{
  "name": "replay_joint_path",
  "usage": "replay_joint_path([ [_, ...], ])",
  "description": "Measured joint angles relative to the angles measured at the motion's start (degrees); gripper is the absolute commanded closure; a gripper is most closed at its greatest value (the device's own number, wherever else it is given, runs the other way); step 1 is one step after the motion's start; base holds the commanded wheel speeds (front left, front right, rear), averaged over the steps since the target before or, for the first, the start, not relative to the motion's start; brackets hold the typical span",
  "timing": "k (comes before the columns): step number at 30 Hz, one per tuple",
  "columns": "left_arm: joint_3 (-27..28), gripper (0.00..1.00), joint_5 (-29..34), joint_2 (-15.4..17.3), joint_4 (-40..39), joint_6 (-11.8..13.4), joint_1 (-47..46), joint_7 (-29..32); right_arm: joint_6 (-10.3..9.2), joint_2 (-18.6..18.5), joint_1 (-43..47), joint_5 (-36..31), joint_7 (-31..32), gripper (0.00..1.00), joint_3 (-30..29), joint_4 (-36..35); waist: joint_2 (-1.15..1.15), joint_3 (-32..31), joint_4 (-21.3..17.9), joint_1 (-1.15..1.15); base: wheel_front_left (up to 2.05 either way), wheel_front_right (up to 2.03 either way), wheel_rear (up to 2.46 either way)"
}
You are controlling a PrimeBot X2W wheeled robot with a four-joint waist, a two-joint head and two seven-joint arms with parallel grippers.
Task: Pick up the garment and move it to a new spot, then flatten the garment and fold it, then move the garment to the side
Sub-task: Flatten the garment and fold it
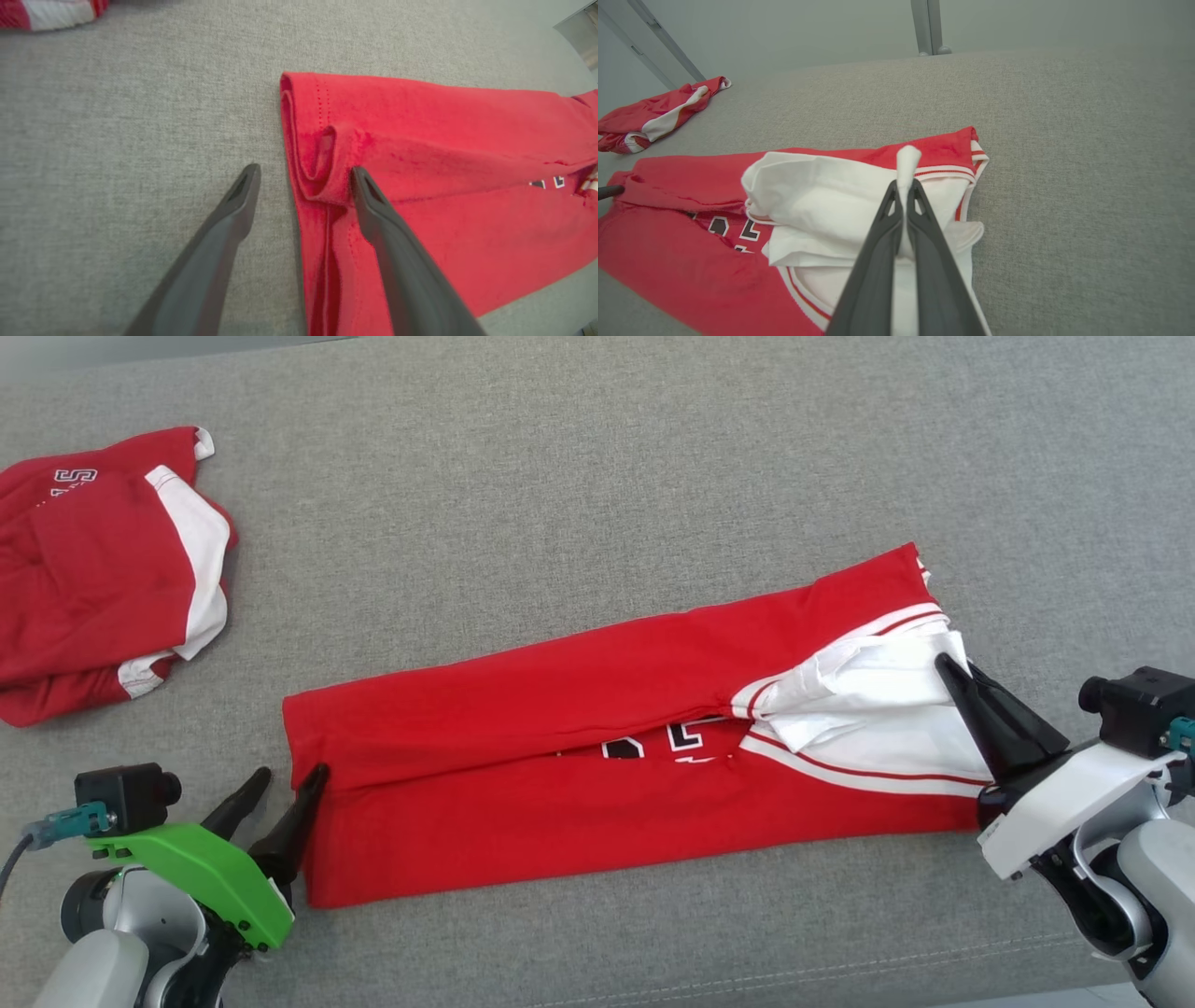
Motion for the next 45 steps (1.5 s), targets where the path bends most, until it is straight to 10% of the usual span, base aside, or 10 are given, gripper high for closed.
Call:
replay_joint_path([
  [45,3.64,0.00,8.46,-0.86,-12.69,8.23,11.93,-14.57,-4.58,-0.13,14.23,3.89,-1.16,0.00,-7.93,0.93,0.00,-14.42,2.09,0.00,0.00,0.00,0.00],
])
